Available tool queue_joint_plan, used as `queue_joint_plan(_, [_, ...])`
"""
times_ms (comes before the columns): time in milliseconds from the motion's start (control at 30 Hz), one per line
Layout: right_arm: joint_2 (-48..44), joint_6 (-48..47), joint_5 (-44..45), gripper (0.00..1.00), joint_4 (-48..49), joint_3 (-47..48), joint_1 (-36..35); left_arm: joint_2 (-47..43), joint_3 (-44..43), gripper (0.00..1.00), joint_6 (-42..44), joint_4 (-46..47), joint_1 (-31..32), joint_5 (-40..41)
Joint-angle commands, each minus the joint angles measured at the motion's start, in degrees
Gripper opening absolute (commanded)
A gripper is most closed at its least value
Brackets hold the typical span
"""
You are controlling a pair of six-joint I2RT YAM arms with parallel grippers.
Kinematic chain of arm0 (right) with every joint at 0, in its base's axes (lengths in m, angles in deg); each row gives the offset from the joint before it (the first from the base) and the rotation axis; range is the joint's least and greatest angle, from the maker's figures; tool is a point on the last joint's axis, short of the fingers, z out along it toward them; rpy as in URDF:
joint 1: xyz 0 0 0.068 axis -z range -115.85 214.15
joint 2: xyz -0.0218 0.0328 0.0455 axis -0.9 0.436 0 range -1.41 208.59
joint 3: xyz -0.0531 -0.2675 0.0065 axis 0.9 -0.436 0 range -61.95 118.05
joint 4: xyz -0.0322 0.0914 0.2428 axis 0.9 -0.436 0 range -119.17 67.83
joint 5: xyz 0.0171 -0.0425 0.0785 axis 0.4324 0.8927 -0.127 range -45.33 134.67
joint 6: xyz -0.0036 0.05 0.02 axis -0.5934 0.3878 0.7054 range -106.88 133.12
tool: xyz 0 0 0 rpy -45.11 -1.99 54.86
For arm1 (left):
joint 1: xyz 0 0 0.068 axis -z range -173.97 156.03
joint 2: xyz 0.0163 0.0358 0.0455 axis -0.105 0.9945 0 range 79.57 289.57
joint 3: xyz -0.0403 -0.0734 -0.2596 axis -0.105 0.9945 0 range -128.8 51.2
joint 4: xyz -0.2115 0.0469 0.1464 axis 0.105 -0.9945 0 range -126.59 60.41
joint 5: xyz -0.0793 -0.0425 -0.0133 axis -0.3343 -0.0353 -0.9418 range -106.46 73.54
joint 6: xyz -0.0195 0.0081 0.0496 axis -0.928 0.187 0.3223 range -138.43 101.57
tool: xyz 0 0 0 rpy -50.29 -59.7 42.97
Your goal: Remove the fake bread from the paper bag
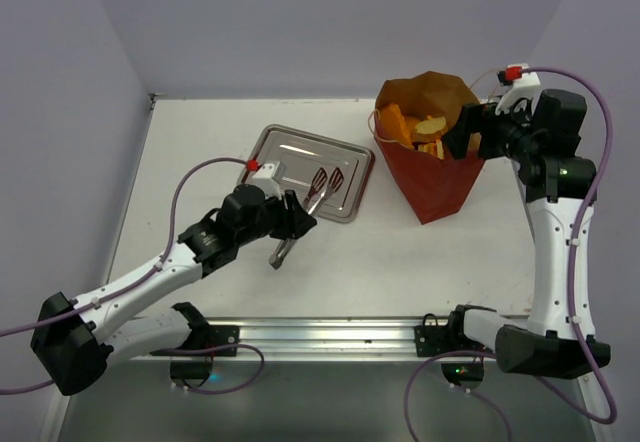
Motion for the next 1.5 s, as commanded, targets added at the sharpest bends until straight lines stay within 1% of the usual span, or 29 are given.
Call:
queue_joint_plan(0, [0.28, 1.51, 1.51, 0.99, 0.10, 1.69, 0.71, -0.18, 1.09, 0.52, 0.38, 6.90, -1.16, -5.44])
queue_joint_plan(167, [0.45, 2.22, 2.47, 0.99, 0.27, 0.89, 1.67, -0.79, 2.41, 0.54, -0.24, 8.13, -1.78, -6.68])
queue_joint_plan(367, [2.47, 6.17, 5.20, 0.99, 0.54, 2.74, 3.60, -2.11, 3.72, 0.53, 0.20, 8.40, -2.13, -8.17])
queue_joint_plan(400, [3.00, 6.26, 5.20, 0.99, 0.45, 3.17, 4.30, -2.72, 4.07, 0.53, 0.20, 8.40, -2.22, -8.52])
queue_joint_plan(433, [3.53, 6.00, 5.20, 0.99, 0.45, 3.88, 4.48, -2.99, 4.16, 0.53, 0.20, 10.40, -2.22, -8.61])
queue_joint_plan(533, [5.90, 3.98, 7.12, 0.98, 0.97, 5.20, 5.10, -4.30, 4.60, 0.53, 0.28, 10.42, -2.22, -8.88])
queue_joint_plan(700, [11.77, -1.47, 10.46, 0.91, 1.94, 6.34, 5.89, -6.86, 6.71, 0.53, 0.20, 10.60, -2.31, -9.31])
queue_joint_plan(867, [14.34, -4.19, 11.52, 0.80, 7.12, 4.15, 6.07, -9.06, 7.85, 0.53, 0.90, 9.54, -2.31, -8.97])
queue_joint_plan(1100, [17.32, -7.01, 10.12, 0.71, 13.27, -0.50, 5.98, -10.46, 7.94, 0.53, 0.99, 9.54, -2.31, -9.23])
queue_joint_plan(1233, [20.83, -8.33, 9.94, 0.62, 13.98, -0.43, 5.98, -10.64, 7.77, 0.54, 0.90, 9.54, -2.31, -9.23])
queue_joint_plan(1300, [21.28, -8.59, 9.77, 0.60, 14.51, -0.51, 5.98, -10.73, 7.59, 0.54, 0.90, 9.54, -2.31, -9.32])
queue_joint_plan(1467, [20.76, -9.03, 9.68, 0.51, 18.90, -2.97, 5.89, -11.08, 7.59, 0.54, 0.64, 9.54, -2.31, -10.02])
